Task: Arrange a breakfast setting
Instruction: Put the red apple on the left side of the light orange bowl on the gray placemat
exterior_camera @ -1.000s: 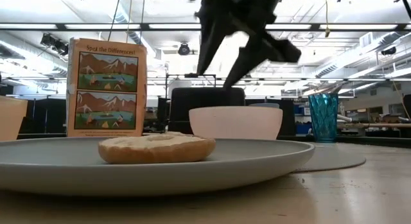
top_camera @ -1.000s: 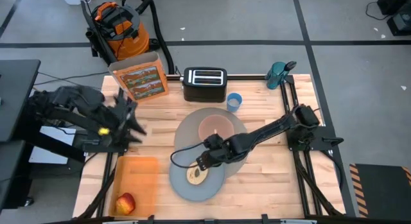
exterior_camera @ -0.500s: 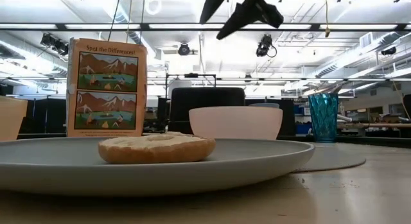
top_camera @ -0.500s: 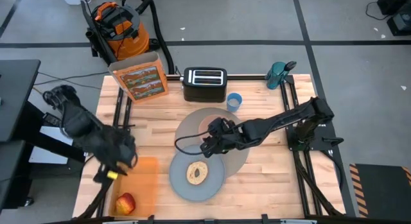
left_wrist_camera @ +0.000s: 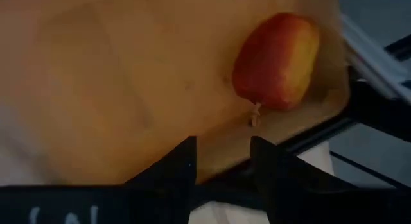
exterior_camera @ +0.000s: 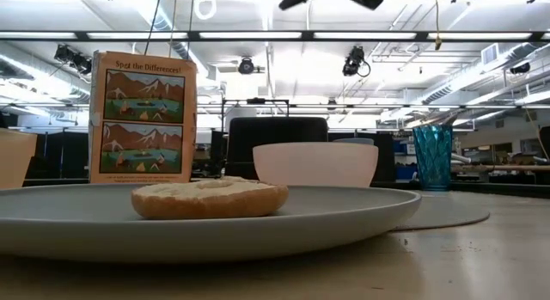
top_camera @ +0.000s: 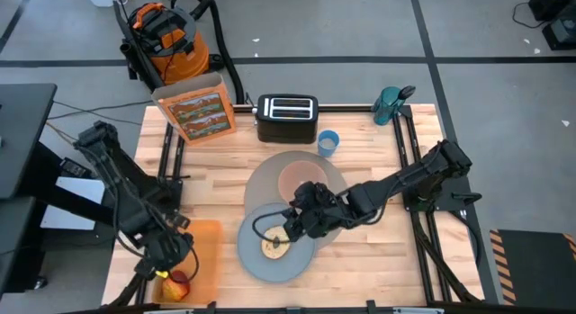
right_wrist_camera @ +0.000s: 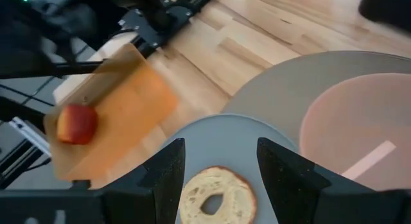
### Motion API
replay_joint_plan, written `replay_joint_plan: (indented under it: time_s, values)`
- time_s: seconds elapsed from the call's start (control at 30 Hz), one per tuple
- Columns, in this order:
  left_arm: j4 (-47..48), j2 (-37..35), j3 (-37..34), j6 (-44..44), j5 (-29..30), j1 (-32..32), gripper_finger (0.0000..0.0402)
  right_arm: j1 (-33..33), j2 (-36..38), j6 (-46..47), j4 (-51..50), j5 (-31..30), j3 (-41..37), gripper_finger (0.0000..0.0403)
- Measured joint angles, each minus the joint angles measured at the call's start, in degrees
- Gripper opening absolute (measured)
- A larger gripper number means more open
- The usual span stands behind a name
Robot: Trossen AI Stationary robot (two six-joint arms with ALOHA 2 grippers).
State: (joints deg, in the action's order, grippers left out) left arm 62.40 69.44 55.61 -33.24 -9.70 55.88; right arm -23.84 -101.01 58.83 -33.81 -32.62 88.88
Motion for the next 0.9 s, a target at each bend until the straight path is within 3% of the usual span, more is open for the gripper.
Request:
replay_joint_plan:
  time_s: [0.3, 0.53, 0.9]
  values:
    - [-14.54, -0.06, -14.22, -0.76, -5.14, 3.73, 0.0153, -1.53, 0.0, 2.71, 0.31, -0.85, 0.0, 0.0201]
    - [-23.41, -0.21, -17.12, -4.09, -9.56, 3.91, 0.0152, -1.47, 0.0, 2.71, 0.31, -1.02, 0.0, 0.0201]
    - [-24.09, 1.78, -17.76, -7.73, -11.2, 0.8, 0.0152, 0.85, 0.0, 1.58, 0.29, -1.0, 0.0, 0.0201]
